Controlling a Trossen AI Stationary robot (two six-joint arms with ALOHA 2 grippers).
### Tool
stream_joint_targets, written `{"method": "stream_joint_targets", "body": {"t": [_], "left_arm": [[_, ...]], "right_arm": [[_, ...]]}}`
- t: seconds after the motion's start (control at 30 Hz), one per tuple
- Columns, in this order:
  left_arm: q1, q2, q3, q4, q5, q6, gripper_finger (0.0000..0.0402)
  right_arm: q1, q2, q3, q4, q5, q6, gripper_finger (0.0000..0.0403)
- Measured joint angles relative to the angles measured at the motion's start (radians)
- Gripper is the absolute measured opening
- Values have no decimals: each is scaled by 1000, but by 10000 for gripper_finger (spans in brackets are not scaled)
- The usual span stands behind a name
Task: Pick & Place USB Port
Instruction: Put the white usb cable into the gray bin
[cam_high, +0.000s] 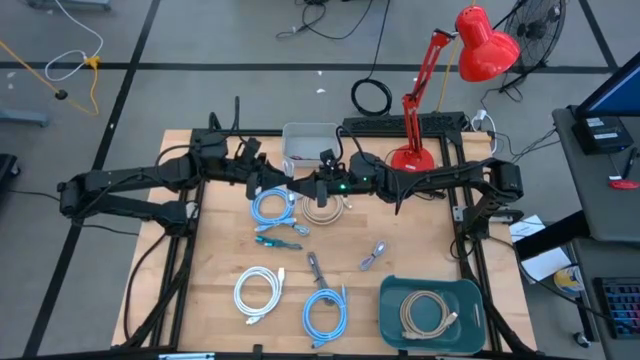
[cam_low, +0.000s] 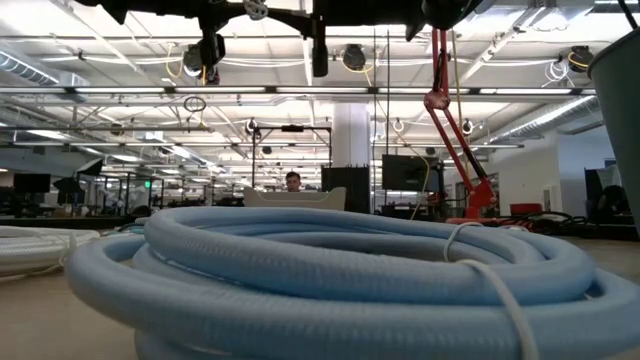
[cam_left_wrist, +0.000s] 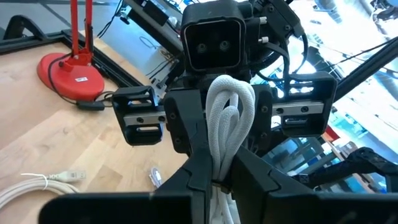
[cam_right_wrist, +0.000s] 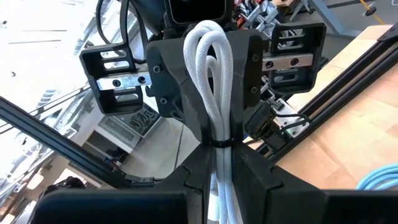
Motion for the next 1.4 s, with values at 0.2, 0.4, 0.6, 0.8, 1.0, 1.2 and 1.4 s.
{"method": "stream_joint_targets", "body": {"t": [0.2, 0.4, 0.6, 0.8, 1.0, 1.2, 1.4], "left_arm": [[-1, 0, 2, 7, 27, 9, 32], [23, 0, 2, 10, 86, 11, 31], [72, 1, 2, -4, 136, 12, 31], [149, 1, 4, -41, 193, 56, 31], [274, 56, 133, -352, 233, 304, 31], [351, 225, 329, -529, 236, 526, 31], [379, 455, 573, -706, 218, 737, 31]], "right_arm": [[8, -3, -1, 33, -56, -3, 72], [30, -30, -3, 11, -91, 12, 126], [49, -71, -2, -110, -112, 27, 174], [68, -100, -2, -239, -148, 33, 193], [126, -132, -2, -341, -133, 36, 191], [183, -158, 0, -465, -122, 61, 188], [226, -158, 0, -669, -77, 84, 188]]}}
